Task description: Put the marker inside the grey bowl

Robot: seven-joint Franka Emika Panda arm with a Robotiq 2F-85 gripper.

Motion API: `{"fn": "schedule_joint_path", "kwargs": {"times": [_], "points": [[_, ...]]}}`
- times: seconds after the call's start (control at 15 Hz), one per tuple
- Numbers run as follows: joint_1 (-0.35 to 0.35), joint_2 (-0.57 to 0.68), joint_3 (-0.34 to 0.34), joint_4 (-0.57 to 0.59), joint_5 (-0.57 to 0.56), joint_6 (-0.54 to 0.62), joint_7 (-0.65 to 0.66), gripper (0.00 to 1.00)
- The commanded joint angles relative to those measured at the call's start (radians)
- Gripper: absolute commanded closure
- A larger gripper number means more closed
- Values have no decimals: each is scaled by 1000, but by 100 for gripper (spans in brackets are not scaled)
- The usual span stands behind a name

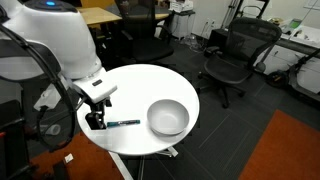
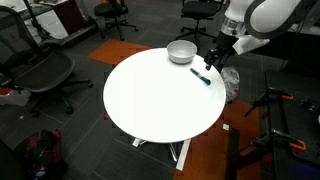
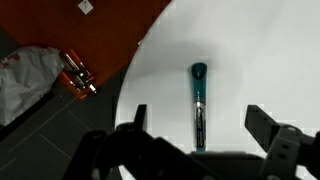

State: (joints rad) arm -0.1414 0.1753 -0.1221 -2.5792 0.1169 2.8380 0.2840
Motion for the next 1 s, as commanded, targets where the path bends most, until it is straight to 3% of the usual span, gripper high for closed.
{"fn": "schedule_joint_path", "kwargs": {"times": [0.0,0.93], "points": [[39,80,-24,42,-10,43,35,0],[109,276,-39,143,11,133,21,0]]}}
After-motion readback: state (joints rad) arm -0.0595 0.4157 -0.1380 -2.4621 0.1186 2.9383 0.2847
